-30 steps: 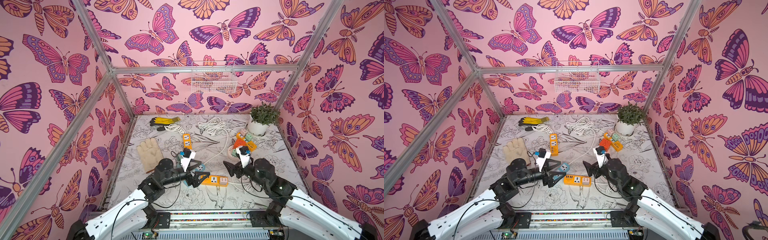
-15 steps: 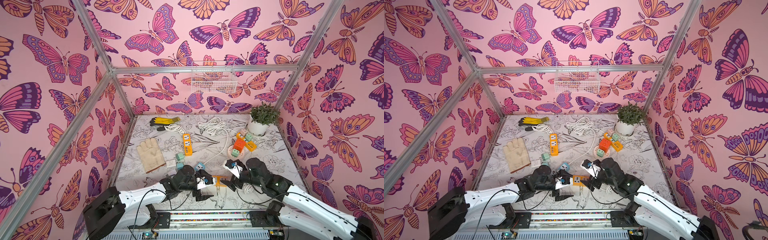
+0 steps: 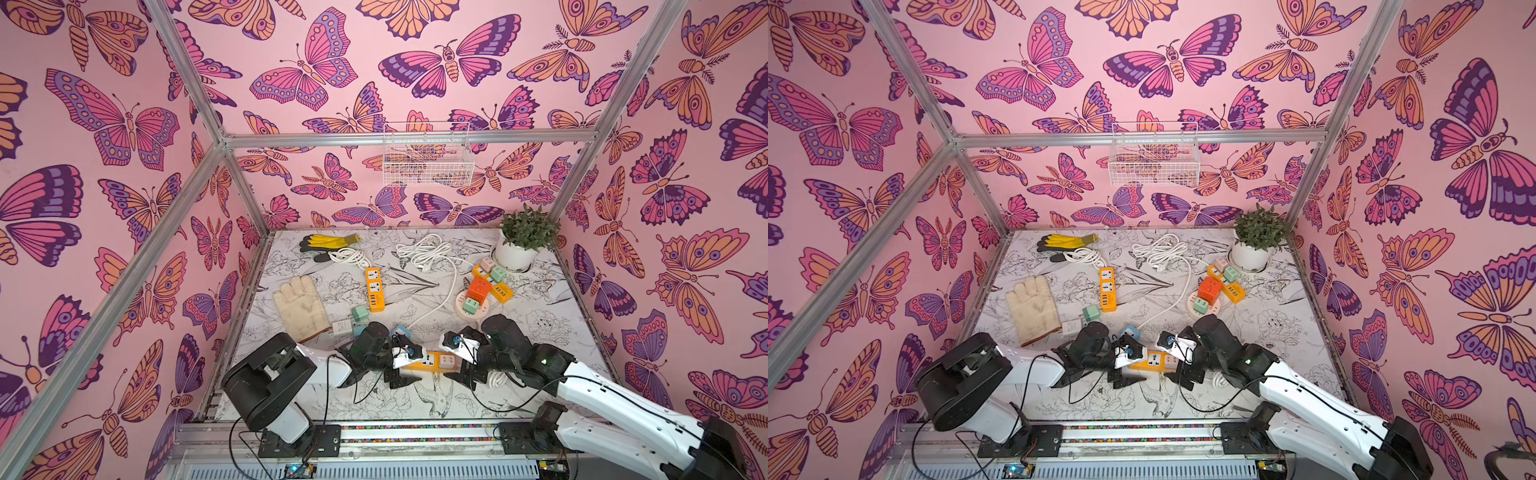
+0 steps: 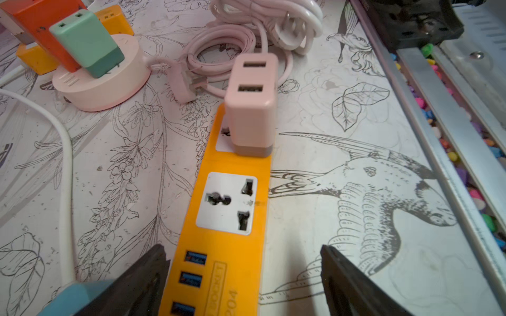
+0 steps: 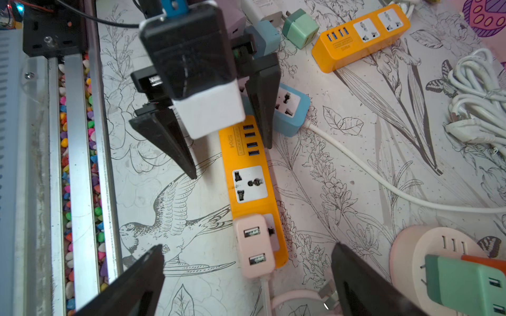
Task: Pull the plug off the socket
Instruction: Remove the plug from the socket.
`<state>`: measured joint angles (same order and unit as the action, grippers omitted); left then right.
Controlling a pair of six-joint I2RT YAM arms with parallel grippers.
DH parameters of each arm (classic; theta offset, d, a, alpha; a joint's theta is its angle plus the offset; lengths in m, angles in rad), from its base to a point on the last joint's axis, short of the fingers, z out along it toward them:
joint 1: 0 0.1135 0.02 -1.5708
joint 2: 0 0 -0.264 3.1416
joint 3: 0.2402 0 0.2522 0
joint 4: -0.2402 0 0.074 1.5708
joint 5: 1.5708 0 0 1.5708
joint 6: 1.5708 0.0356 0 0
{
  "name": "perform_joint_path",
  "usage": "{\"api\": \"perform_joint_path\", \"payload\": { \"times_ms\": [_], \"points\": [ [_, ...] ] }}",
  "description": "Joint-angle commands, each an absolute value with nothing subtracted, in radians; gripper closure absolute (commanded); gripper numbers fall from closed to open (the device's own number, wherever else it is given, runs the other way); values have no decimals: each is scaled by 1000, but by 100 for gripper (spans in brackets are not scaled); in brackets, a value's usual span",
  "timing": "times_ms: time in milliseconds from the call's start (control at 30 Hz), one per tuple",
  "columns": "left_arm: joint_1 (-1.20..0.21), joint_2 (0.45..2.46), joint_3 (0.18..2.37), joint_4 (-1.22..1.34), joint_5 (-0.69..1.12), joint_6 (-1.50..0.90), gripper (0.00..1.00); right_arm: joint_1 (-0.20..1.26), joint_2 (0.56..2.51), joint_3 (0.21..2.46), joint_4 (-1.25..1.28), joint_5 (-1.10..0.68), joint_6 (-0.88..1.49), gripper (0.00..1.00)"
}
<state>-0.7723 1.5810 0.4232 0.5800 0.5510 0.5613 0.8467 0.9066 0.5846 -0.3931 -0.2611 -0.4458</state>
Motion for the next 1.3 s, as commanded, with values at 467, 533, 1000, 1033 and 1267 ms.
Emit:
{"api": "perform_joint_path", "payload": {
  "times_ms": [467,533,1000,1033,1267],
  "points": [
    [-761,1654,500,426,564,660,44,834,1020,620,-400,-318,-498,5],
    [-759,1653,500,420,561,663,45,835,1043,622,-392,-316,-511,6],
    [-756,1662,509,383,531,691,51,836,1246,708,-480,-273,-604,38],
    [-756,1663,509,382,529,692,52,835,1256,714,-490,-272,-607,40],
    [-755,1664,509,379,529,698,52,835,1247,706,-491,-283,-605,51]
  ]
}}
